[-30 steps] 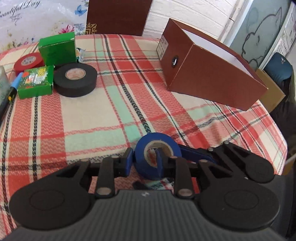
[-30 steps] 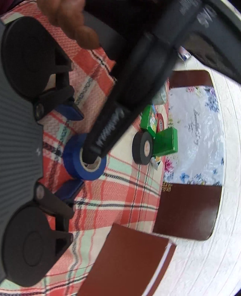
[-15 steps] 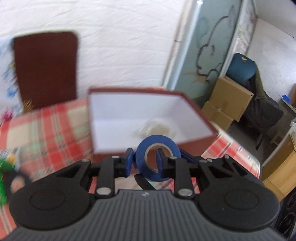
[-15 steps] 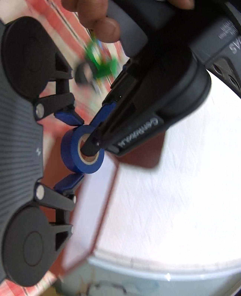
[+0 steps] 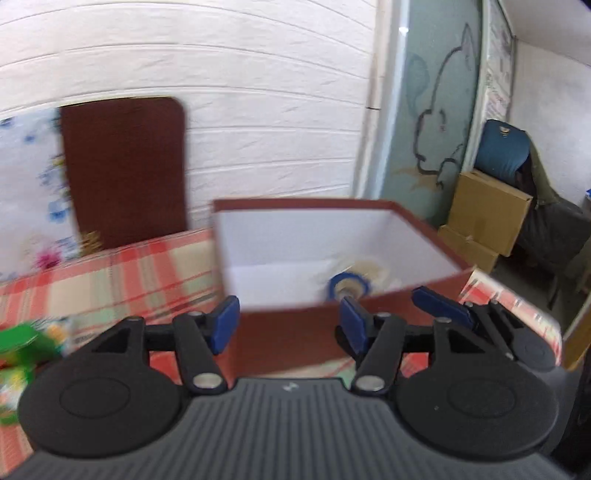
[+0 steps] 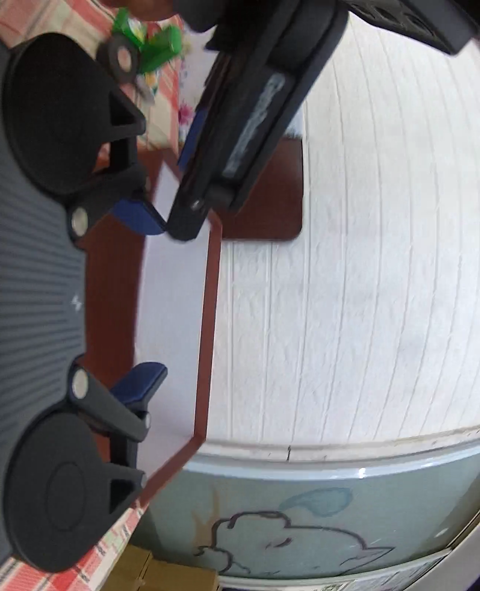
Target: Organize objects
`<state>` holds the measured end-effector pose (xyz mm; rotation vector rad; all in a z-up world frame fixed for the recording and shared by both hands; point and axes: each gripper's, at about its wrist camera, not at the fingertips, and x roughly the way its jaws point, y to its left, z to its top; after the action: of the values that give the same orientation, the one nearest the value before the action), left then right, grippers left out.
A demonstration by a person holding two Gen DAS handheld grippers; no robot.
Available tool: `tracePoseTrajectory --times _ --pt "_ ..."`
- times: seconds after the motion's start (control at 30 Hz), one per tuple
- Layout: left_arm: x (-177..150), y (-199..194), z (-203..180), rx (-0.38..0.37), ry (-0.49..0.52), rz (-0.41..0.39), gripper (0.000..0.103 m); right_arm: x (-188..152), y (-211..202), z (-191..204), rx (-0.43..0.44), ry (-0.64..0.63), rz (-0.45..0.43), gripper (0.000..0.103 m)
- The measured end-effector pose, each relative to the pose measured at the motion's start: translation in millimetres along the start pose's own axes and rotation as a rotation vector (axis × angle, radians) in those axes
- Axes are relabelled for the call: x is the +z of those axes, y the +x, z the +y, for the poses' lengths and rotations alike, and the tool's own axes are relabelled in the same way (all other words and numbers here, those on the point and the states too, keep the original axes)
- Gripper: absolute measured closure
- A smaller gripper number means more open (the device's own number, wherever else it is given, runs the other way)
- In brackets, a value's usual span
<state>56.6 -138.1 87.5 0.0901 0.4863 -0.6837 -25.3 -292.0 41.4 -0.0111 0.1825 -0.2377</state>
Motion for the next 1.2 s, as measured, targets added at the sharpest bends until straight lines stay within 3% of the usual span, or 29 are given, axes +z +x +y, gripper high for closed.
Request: tracePoseTrajectory --times 0.07,0.13,0.27,0.33,0.37,0.47,0.5,0.57,0.63,0.77,0.93,0.97,1.0,1.03,1.2 --pt "-23 -13 26 0.082 -0.015 0.040 0.041 -9 -3 18 0.098 -0.025 0.055 0.025" --pt "-47 -19 55 0.184 -0.039 0.095 0.042 -15 9 37 0.216 -0.040 0.165 0.029" --pt "-93 -40 116 0.330 -0.179 0.187 0.043 -14 31 89 0.417 -0.101 0.294 0.030" --pt "-111 -47 138 0.363 -0.256 0.208 0.043 -14 45 119 0.481 -0.154 0.310 0.028" --pt "-120 -52 144 0.358 -0.270 0.169 0.043 -13 51 137 0.500 -0.181 0.318 0.027" --pt "-129 -57 144 0.328 -0.253 0.094 0.043 -17 88 180 0.513 -0.226 0.355 0.022" --pt "-126 -52 138 0.342 -0.228 0.097 0.040 -18 101 195 0.523 -0.250 0.362 0.014" --pt "-125 -47 127 0.362 -0.172 0.103 0.035 -24 124 220 0.511 -0.322 0.422 0.015" --pt "-128 -47 127 0.362 -0.155 0.102 0.034 -25 137 225 0.527 -0.292 0.444 0.022" --pt "-133 -54 136 0.333 -0.194 0.087 0.033 -30 117 210 0.524 -0.288 0.464 0.022" --pt "-127 -51 134 0.315 -0.180 0.124 0.035 -45 44 154 0.481 -0.276 0.477 0.022" --pt "-121 -50 132 0.270 -0.194 0.134 0.040 -49 27 142 0.466 -0.275 0.481 0.022" --pt "-114 -48 128 0.191 -0.213 0.146 0.053 -52 9 130 0.445 -0.268 0.486 0.022" --pt "-106 -43 122 0.110 -0.223 0.163 0.058 -54 -4 116 0.425 -0.259 0.488 0.022" --pt "-70 -7 69 -0.122 -0.185 0.240 0.058 -62 -37 84 0.358 -0.190 0.476 0.018"
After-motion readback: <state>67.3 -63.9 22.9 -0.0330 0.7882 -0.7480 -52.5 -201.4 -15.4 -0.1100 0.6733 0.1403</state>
